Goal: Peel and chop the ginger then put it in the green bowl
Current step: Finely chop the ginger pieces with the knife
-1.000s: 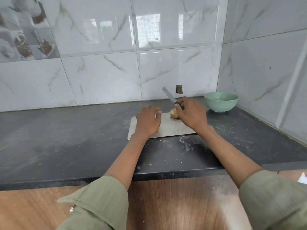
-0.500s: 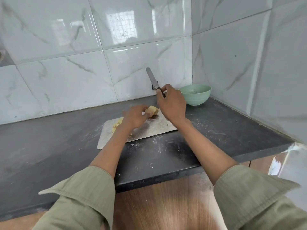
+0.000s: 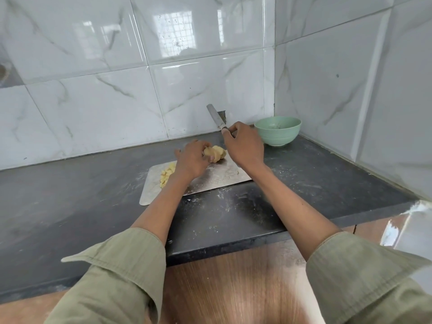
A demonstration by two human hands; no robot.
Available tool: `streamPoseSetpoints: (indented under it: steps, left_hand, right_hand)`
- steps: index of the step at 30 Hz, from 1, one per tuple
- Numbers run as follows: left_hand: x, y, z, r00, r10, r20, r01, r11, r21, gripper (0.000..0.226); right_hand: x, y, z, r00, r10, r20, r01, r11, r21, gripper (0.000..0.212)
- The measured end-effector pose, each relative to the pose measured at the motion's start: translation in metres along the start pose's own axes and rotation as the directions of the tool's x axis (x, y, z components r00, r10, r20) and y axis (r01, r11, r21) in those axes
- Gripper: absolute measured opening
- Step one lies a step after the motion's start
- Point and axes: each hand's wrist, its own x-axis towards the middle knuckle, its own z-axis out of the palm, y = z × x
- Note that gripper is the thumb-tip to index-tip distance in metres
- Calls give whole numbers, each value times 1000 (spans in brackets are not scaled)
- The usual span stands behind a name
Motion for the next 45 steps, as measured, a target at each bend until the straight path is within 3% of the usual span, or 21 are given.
streamPoseSetpoints:
  steps: [10, 18, 23, 32, 37, 45]
  left_hand:
    - [-1, 10, -6, 999, -3, -50, 0, 997, -76, 44]
    - [-24, 3, -33, 999, -34, -34, 20, 940, -341, 34]
    - [-48, -11, -42, 997, 4, 77, 13, 973, -229, 19]
    - [-59, -18, -52, 999, -39, 31, 38, 999, 32, 10]
    - [-63, -18, -58, 993, -34, 115, 36, 999, -17, 14]
    - [-64, -17, -60, 998, -11, 64, 13, 999, -35, 18]
  right_hand:
    - [-3, 2, 1, 999, -5, 35, 6, 999, -34, 22]
    - [-9, -5, -3, 997, -48, 61, 54, 992, -115, 23]
    - [-42, -24, -10, 991, -131, 41, 137, 963, -232, 23]
    - [-109, -32, -24, 978, -102, 180, 161, 921, -354, 22]
    - [-112, -31, -21, 972, -69, 226, 159, 899, -408, 23]
    - [-114, -33, -18, 963, -92, 255, 197, 883, -426, 26]
